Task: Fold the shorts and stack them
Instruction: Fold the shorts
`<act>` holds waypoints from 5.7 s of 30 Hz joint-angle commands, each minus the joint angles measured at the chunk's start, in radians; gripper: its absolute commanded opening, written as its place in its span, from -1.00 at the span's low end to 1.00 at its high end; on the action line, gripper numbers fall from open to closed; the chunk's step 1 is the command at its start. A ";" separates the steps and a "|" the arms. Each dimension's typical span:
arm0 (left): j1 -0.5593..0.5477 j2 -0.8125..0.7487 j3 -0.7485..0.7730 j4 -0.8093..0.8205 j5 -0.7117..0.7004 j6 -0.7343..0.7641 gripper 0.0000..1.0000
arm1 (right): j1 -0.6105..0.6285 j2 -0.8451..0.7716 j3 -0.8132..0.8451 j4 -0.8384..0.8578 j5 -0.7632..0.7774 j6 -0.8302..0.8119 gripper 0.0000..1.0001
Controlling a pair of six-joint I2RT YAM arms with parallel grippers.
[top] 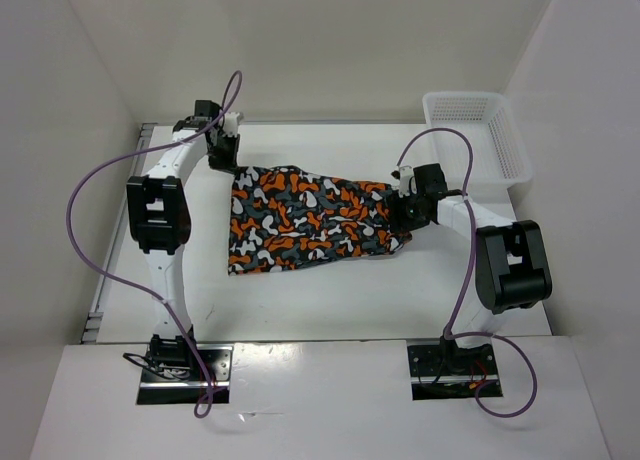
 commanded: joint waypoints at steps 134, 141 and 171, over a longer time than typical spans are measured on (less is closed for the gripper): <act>-0.048 -0.039 -0.362 0.078 0.150 0.004 -0.75 | 0.838 0.395 1.021 -0.321 0.233 -0.098 0.71; 0.007 -0.134 -0.362 0.060 0.123 0.004 0.03 | 0.823 0.281 0.856 -0.276 0.329 -0.121 0.06; -0.244 -0.199 -0.236 -0.107 0.327 0.004 0.19 | 0.659 0.100 0.256 0.121 0.343 -0.187 -0.09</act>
